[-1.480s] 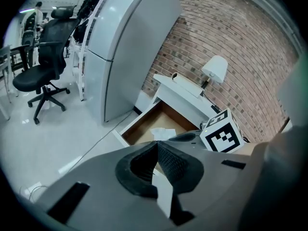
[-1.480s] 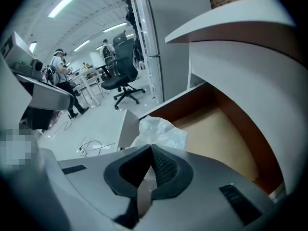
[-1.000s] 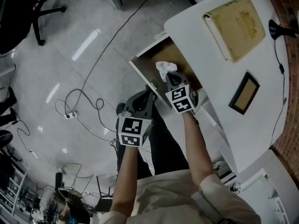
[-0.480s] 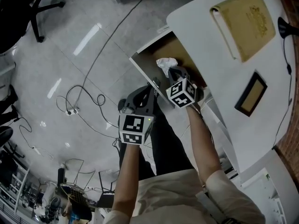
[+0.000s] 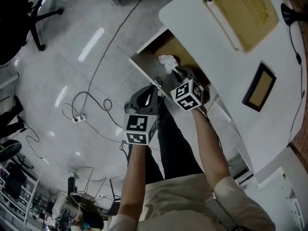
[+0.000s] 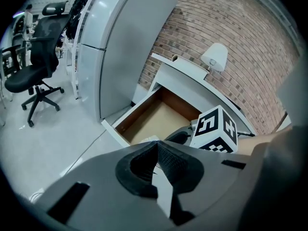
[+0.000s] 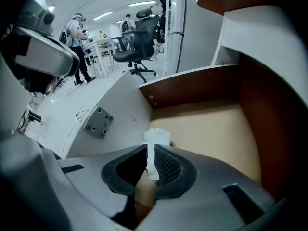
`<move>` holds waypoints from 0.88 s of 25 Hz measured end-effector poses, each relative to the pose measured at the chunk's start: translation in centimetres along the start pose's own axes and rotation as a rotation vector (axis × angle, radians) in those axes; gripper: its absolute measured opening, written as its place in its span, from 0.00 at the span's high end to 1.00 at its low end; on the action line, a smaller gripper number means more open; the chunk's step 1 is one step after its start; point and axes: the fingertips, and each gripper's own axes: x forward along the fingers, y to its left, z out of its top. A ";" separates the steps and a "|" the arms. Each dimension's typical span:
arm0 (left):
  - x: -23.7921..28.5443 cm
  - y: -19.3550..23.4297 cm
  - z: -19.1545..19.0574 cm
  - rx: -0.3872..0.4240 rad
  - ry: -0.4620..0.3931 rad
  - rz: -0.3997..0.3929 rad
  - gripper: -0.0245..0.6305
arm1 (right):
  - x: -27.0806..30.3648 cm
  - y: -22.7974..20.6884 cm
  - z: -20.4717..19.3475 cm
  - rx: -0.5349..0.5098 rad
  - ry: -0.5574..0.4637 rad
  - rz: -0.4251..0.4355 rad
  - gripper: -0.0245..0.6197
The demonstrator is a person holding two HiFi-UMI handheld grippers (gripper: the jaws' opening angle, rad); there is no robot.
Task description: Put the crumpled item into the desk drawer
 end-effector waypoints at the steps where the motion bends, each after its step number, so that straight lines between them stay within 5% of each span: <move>1: 0.1 -0.3 -0.1 0.006 0.002 -0.006 0.94 | -0.3 0.0 -0.1 0.015 0.000 -0.005 0.85; 22: -7.3 -8.2 -3.4 0.153 0.026 -0.149 0.94 | -13.4 6.2 -0.5 0.253 -0.089 -0.155 0.85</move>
